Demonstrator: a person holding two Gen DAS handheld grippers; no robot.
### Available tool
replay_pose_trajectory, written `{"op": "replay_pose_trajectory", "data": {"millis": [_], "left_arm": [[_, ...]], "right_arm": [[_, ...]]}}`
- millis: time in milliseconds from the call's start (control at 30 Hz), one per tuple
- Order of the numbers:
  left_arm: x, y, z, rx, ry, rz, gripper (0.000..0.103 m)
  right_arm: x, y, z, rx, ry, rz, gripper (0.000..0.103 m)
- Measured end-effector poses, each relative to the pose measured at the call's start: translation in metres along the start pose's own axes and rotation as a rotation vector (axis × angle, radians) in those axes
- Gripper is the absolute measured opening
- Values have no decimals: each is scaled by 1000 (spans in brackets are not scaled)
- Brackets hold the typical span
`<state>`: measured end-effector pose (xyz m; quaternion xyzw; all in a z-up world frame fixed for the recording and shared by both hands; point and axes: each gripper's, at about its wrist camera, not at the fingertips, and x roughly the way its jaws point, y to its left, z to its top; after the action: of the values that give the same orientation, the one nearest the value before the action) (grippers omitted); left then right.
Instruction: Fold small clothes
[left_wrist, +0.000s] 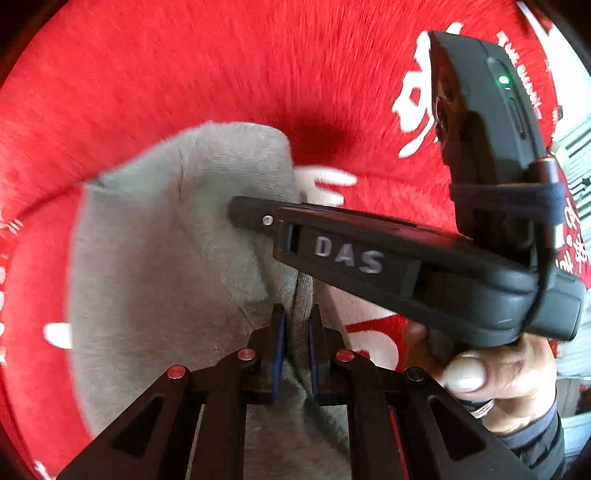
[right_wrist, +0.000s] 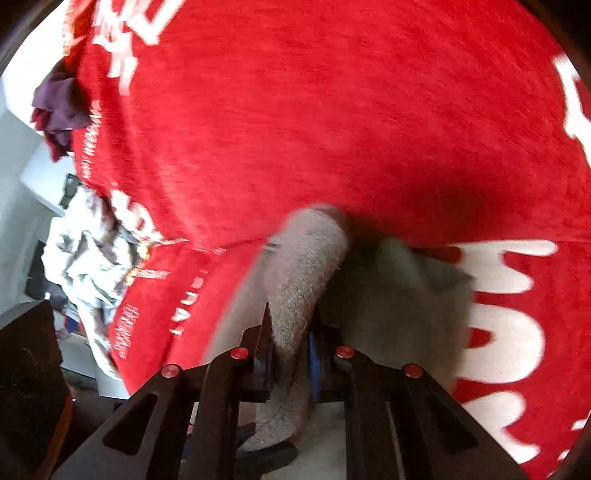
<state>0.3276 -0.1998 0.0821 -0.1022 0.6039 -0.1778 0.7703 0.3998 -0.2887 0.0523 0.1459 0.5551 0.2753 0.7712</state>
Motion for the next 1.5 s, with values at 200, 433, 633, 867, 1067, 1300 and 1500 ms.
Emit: {"op": "replay_pose_trajectory", "data": {"millis": [200, 433, 633, 867, 1067, 1300, 1500], "left_arm": [[22, 14, 0, -98, -6, -134, 47], [-45, 25, -29, -18, -27, -123, 58], [-128, 85, -82, -17, -280, 147, 103], [-100, 149, -98, -153, -171, 235, 103], [-54, 140, -93, -153, -74, 259, 103], [-57, 101, -101, 6, -107, 261, 103], [-62, 102, -91, 12, -99, 262, 103]], "right_arm": [[21, -44, -17, 80, -15, -17, 20], [-45, -27, -39, 55, -137, -78, 51], [-95, -3, -108, 27, -128, -2, 64], [-95, 47, -147, -77, -153, 56, 67], [-43, 44, -139, -67, 19, -10, 6], [-68, 9, -173, 7, -59, -36, 5], [-82, 3, -166, 16, -101, -23, 17]]}}
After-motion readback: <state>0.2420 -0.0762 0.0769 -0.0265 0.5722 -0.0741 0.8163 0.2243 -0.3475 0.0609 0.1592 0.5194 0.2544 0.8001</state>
